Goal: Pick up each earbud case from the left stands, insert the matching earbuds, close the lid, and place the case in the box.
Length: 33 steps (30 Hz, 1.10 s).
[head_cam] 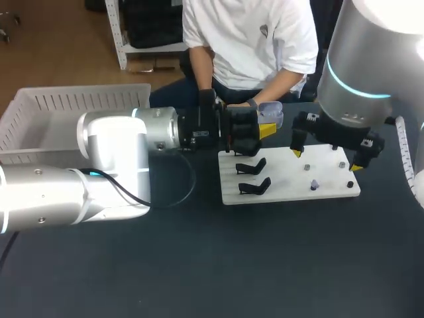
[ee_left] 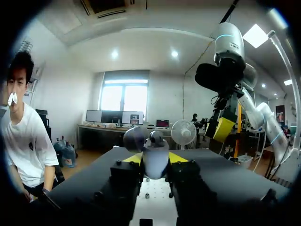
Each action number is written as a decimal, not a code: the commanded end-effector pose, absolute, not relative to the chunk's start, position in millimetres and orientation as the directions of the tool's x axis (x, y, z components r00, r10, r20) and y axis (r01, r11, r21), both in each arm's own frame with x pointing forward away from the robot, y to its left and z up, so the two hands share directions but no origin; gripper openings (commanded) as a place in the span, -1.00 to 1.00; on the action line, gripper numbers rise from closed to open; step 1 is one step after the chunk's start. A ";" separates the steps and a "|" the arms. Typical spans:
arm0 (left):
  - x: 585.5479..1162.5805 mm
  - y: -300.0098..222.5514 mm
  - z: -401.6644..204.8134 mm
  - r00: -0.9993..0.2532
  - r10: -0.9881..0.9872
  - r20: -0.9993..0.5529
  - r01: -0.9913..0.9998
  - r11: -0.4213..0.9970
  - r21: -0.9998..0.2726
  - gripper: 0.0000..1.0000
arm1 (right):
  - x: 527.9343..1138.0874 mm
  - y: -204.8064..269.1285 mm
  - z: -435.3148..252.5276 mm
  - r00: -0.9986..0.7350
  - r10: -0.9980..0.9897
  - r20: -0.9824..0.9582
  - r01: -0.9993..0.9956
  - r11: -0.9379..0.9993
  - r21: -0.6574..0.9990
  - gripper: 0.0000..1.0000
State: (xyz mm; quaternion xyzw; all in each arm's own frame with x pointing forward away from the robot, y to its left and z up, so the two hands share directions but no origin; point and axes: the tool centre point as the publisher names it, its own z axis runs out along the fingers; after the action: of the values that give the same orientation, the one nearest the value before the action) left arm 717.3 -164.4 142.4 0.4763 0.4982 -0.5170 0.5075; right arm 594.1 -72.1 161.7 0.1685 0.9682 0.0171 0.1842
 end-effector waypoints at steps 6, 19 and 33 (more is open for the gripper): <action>715.8 -164.8 141.6 -0.027 -0.055 -0.998 0.999 0.019 -0.028 -1.00 | 615.1 -77.2 110.5 -0.855 0.353 -0.380 0.325 0.936 0.138 1.00; 715.8 -164.8 141.6 -0.027 -0.055 -0.998 0.999 0.019 -0.028 -1.00 | 639.6 -72.2 59.2 -0.865 0.388 -0.320 0.356 0.922 0.154 1.00; 715.8 -164.8 141.6 -0.027 -0.055 -0.998 0.999 0.019 -0.028 -1.00 | 651.5 -71.7 27.9 -0.883 0.372 -0.286 0.345 0.928 0.143 0.64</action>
State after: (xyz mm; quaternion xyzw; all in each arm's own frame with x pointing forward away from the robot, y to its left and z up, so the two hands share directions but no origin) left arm 717.3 -164.4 142.4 0.4763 0.4982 -0.5171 0.5075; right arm 650.2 -71.8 31.8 0.1847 0.9696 0.0431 0.1545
